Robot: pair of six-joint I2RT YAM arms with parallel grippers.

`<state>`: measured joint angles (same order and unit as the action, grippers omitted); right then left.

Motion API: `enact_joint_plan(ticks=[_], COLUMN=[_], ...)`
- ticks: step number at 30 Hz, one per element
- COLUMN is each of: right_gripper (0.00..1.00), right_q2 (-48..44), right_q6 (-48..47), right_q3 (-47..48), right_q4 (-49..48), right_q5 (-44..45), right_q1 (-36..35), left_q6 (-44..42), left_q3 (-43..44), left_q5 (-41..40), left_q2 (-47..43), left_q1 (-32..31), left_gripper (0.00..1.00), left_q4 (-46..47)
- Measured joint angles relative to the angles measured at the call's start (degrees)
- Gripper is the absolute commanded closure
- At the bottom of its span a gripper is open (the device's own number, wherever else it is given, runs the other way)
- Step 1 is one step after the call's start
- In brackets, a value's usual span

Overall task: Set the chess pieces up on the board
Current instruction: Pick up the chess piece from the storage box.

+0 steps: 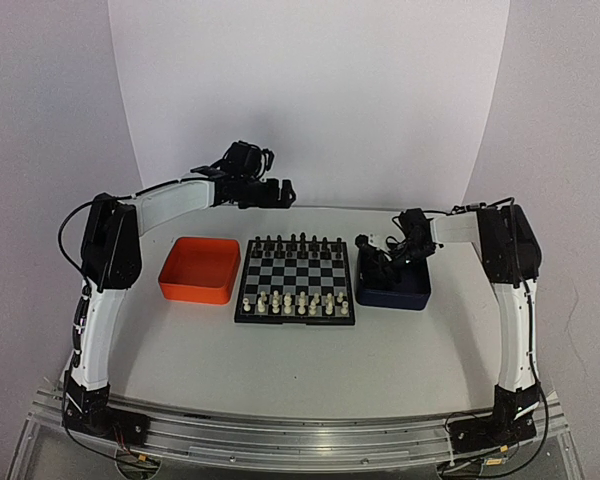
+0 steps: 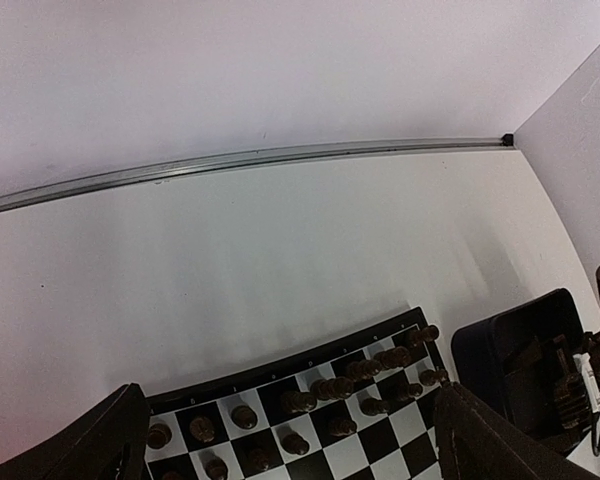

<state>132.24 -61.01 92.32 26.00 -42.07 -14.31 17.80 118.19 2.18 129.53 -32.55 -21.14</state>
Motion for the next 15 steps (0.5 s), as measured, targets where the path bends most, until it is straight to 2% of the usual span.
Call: enact_joint_plan(ticks=[10,15], right_gripper=[0.28,0.33], right_q2=[0.7,0.8], right_q6=[0.3,0.3], right_q3=[0.7,0.9], right_q4=[-0.5,-0.5], right_q5=[-0.5,-0.5], right_q1=[0.0,0.0], left_q6=[0.0,0.0], left_q3=[0.8,1.1], left_q5=[0.9,1.0], left_q2=[1.0,1.1], left_q1=[0.3,0.4], left_gripper=[0.00,0.00], left_q4=[-1.5,-2.0])
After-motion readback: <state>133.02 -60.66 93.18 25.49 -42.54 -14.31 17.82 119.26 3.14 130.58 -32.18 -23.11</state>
